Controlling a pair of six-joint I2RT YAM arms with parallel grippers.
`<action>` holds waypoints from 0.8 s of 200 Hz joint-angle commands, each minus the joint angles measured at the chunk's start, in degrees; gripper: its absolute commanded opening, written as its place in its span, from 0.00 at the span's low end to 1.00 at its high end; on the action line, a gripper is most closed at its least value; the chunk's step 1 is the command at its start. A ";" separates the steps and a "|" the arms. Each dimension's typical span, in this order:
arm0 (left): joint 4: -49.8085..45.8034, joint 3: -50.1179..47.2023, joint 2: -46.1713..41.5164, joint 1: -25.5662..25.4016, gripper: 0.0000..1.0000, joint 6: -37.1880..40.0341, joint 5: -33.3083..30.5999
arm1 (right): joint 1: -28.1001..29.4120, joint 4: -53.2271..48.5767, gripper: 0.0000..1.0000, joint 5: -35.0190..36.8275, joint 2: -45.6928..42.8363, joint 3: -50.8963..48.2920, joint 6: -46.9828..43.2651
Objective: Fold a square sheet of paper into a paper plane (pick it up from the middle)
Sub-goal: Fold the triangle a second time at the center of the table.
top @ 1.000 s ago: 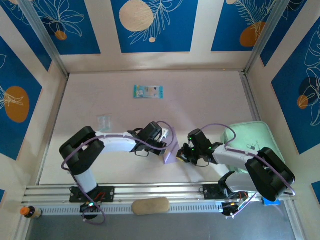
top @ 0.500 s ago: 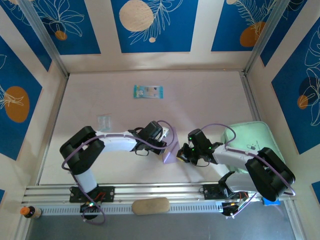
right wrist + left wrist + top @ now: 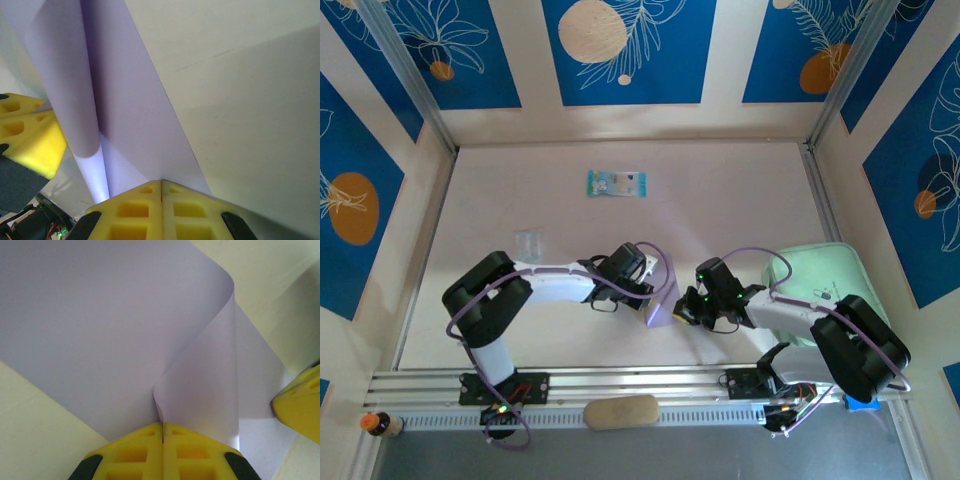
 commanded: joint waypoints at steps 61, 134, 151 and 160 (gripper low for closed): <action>-1.08 -0.14 1.53 0.49 0.00 0.42 1.10 | 0.51 -0.47 0.02 -2.06 -2.52 1.06 -3.03; -1.91 1.57 0.53 0.45 0.00 1.03 0.98 | 1.80 -3.19 0.00 -1.01 4.21 3.19 -3.09; -2.22 2.18 -0.13 0.46 0.00 1.62 0.27 | 1.72 -4.89 0.00 -0.02 4.43 3.24 -3.00; -2.21 2.48 -0.29 0.53 0.00 1.96 0.03 | 1.55 -5.18 0.00 -0.01 4.47 3.32 -3.17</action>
